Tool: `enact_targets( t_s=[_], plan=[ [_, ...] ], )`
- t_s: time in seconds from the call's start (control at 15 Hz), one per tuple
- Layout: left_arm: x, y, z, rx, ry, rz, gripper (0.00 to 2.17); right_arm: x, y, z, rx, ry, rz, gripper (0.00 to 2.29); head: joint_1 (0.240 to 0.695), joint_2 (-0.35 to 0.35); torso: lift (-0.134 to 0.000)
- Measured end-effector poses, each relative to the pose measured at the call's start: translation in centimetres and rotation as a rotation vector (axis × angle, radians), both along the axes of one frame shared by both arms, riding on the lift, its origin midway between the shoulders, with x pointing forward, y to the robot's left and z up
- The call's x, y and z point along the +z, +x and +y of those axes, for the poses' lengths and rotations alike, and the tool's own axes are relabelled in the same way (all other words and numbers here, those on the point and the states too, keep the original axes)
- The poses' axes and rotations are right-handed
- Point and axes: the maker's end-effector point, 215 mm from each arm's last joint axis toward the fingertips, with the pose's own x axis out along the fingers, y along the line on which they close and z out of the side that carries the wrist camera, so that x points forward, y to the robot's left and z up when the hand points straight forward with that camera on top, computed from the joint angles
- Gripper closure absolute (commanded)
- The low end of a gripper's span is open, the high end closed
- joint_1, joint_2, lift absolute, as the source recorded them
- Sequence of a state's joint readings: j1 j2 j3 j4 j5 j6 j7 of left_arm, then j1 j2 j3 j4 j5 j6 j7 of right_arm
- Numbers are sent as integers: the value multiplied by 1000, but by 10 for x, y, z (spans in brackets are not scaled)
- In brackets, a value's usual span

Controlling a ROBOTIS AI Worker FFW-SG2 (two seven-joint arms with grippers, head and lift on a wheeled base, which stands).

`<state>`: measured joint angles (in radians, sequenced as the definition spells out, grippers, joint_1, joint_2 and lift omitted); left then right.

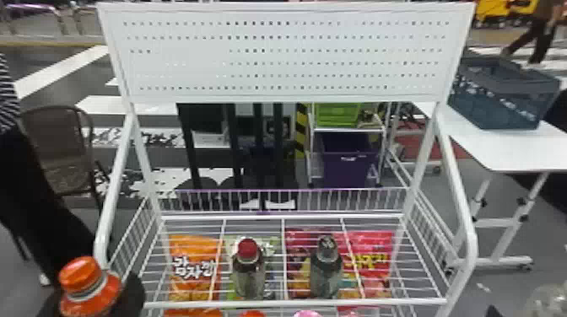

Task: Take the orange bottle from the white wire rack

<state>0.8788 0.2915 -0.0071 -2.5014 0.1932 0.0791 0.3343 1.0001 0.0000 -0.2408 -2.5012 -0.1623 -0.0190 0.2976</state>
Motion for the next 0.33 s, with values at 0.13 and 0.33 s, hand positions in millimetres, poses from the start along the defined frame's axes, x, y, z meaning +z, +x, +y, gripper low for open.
enact_targets(
  t_s=[0.13,0.33],
  plan=[
    [-1,0,0,1,1,3,2091,0,0,0,0,0,-1,1035,499,0,0],
    [-1,1,1,4,1,1,2091,0,0,0,0,0,0,1035,499,0,0]
  ],
)
